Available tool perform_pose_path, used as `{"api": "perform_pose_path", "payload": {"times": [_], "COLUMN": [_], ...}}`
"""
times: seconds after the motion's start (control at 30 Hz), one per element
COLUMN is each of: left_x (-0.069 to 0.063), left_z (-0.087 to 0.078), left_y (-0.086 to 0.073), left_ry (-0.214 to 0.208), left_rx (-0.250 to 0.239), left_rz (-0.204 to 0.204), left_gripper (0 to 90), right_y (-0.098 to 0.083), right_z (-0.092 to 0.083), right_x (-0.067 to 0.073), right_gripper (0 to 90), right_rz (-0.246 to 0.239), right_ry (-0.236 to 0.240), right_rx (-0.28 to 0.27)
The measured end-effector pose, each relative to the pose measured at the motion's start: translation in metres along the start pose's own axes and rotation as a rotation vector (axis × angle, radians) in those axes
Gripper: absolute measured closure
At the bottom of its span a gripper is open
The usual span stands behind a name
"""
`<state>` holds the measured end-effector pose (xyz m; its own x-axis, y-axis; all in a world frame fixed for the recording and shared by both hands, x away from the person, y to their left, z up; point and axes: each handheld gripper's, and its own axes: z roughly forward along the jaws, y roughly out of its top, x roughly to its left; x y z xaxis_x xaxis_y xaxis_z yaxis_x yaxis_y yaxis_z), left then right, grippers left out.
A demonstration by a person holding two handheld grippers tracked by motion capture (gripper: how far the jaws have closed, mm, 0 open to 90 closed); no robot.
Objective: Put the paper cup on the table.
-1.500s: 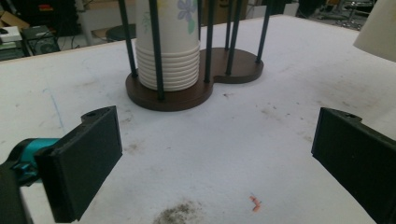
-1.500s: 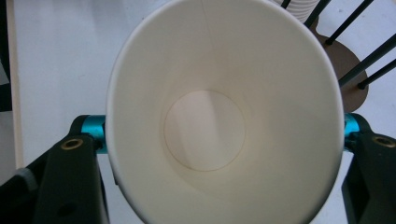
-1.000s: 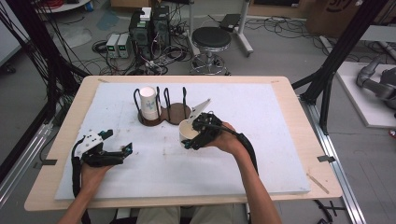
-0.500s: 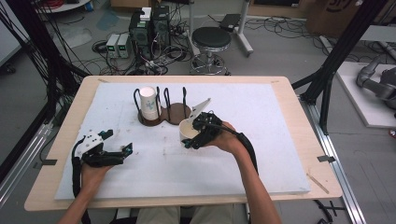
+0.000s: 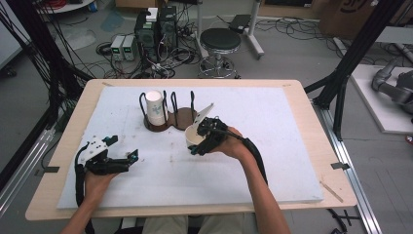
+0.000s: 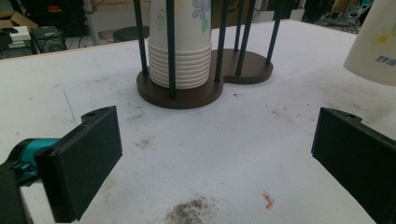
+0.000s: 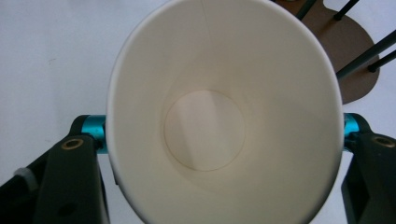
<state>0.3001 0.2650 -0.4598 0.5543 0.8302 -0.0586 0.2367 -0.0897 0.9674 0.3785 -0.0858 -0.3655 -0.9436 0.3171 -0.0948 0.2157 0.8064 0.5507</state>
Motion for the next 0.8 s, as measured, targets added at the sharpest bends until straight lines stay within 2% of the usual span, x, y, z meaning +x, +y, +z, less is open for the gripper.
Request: {"api": "perform_pose_path", "payload": {"times": [0.23,0.47,0.8], "left_x": [0.0,0.0,0.0], "left_z": [0.0,0.0,0.0], "left_y": [0.0,0.0,0.0], "left_ry": [-0.003,-0.009,-0.011], "left_rx": [-0.004,-0.004,-0.006], "left_rz": [-0.005,0.002,0.009], "left_gripper": [1.7,1.7,1.7], "right_y": [0.004,0.007,0.009], "right_z": [0.008,0.022,0.035], "right_x": [0.001,0.001,0.001], "right_gripper": [29.3,29.3,29.4], "right_rz": [-0.004,-0.012,-0.015], "right_ry": [0.005,-0.002,-0.014], "right_rx": [0.018,0.068,0.093]}}
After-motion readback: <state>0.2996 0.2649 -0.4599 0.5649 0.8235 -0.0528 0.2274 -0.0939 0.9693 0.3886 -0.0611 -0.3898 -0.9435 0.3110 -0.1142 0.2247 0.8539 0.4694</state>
